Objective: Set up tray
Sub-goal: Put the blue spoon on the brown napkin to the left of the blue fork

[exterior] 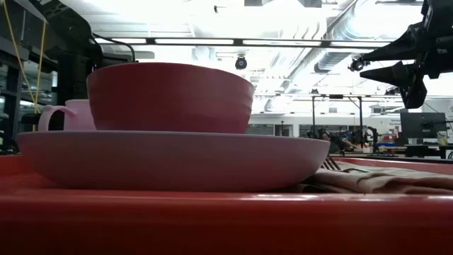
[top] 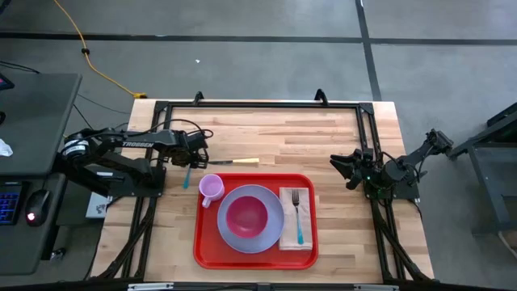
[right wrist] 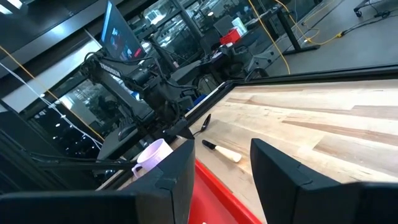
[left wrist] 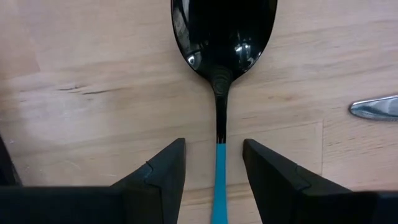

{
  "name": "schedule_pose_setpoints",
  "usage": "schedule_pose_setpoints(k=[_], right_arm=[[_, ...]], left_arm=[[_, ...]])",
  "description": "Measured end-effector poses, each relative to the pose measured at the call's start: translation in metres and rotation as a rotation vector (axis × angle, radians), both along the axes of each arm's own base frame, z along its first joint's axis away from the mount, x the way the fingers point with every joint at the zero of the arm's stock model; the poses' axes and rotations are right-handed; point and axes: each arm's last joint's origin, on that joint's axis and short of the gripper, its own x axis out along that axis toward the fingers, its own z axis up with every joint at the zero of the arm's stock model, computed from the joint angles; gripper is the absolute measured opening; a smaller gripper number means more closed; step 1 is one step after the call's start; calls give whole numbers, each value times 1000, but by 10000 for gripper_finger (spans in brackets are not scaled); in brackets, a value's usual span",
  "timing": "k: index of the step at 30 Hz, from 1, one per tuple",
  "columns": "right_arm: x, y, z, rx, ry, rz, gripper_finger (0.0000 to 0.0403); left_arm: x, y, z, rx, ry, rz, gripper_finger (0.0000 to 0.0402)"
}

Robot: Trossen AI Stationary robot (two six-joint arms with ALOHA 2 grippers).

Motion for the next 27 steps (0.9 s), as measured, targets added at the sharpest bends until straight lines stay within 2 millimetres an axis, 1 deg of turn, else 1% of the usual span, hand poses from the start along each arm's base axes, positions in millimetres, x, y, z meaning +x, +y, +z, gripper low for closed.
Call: schedule_pose_setpoints(k=[7,12,18,25,27], right_arm=[[0,0,0,3,-1,0,134],[0,0,0,4,-2,0,134],[0,0,0,29,-13,1,134],[0,1,0,48,-21,26,134],[0,1,0,47,-20,31,134]], left_arm=[[1,1,0,25,-6,16,194],[2,1,0,32,-10,15,171],[3,3,0,53,-24,23,117],[5,4,0,89,-36,60,20],[6,5,0,103,-41,62,14]])
